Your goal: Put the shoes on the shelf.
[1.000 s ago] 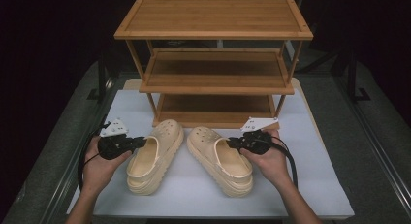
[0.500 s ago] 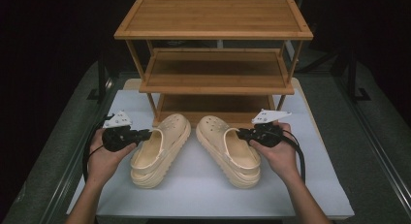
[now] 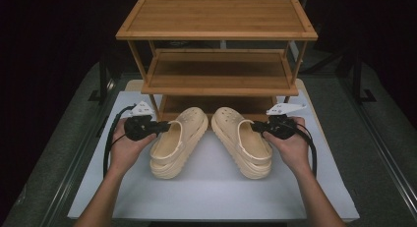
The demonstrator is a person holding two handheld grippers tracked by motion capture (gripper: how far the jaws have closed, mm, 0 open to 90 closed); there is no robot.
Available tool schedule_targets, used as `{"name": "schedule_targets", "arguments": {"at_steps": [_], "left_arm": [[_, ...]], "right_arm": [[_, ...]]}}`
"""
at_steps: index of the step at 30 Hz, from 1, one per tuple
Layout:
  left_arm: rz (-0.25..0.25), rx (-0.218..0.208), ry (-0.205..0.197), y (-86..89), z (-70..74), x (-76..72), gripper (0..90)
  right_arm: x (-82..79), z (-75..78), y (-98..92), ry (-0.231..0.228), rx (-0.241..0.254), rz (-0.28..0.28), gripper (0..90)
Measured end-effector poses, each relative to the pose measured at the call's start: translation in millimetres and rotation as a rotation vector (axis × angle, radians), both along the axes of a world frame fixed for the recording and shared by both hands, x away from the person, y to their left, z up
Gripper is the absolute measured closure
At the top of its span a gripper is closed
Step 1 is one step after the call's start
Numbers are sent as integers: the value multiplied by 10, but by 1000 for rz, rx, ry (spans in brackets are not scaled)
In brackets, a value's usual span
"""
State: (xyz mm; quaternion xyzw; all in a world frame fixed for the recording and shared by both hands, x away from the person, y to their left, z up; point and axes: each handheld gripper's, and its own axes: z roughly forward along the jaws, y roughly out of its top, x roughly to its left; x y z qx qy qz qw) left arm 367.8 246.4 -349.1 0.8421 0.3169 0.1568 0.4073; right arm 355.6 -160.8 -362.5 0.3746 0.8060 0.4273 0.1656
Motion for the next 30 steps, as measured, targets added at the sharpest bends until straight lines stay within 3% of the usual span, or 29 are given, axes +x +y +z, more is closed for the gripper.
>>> {"name": "schedule_targets", "arguments": {"at_steps": [6,19,23,30], "left_arm": [[-4,22,-3,-207,-10,141,845],[50,44,-18,-465,-114,430,844],[63,60,-34,-539,-149,505,844],[106,42,-76,-686,-204,604,844]], "right_arm": [[115,-31,-39,5,-6,-34,841],[403,-96,-70,1,-27,-107,840],[481,-106,-45,-5,-33,-120,841],[588,-118,-19,-25,-60,-163,840]]}}
